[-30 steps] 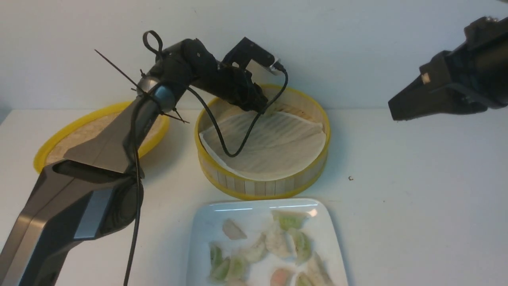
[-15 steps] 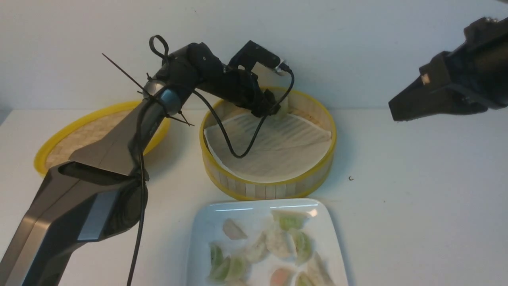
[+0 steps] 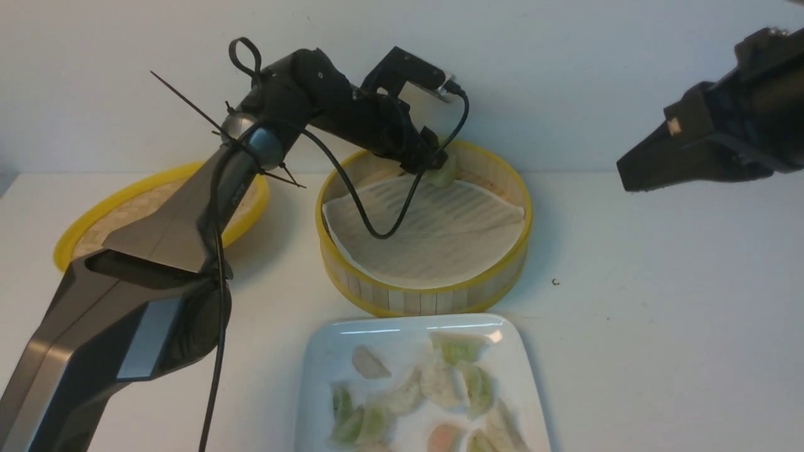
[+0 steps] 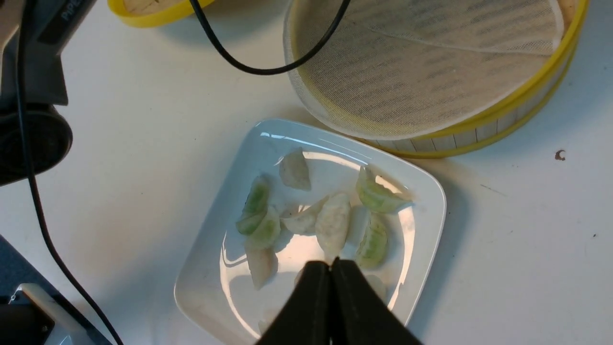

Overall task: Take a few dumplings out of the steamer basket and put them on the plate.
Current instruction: Use the left arm to grab a dumpling from the steamer

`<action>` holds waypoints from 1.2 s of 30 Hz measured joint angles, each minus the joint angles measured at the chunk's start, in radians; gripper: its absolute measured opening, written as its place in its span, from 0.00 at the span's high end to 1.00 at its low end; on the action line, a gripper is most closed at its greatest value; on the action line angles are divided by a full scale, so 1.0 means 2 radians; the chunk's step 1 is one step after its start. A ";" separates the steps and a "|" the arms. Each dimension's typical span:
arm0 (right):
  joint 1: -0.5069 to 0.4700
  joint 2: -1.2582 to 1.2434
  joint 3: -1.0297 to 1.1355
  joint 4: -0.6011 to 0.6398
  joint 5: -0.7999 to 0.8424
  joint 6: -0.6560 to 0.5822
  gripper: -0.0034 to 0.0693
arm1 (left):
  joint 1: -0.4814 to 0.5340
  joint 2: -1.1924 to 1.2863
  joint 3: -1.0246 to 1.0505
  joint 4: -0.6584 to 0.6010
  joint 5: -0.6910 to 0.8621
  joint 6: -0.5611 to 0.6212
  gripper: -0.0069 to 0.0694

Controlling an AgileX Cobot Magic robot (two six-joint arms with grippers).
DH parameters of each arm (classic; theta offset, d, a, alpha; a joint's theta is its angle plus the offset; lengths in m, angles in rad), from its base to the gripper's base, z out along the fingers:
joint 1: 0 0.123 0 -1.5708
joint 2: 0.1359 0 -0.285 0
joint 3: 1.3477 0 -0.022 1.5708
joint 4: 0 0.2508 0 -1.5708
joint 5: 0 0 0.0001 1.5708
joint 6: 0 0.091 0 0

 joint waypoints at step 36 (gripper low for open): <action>0.000 0.000 0.000 -0.002 0.001 0.051 0.97 | -0.001 0.039 0.000 -0.059 -0.031 0.203 0.70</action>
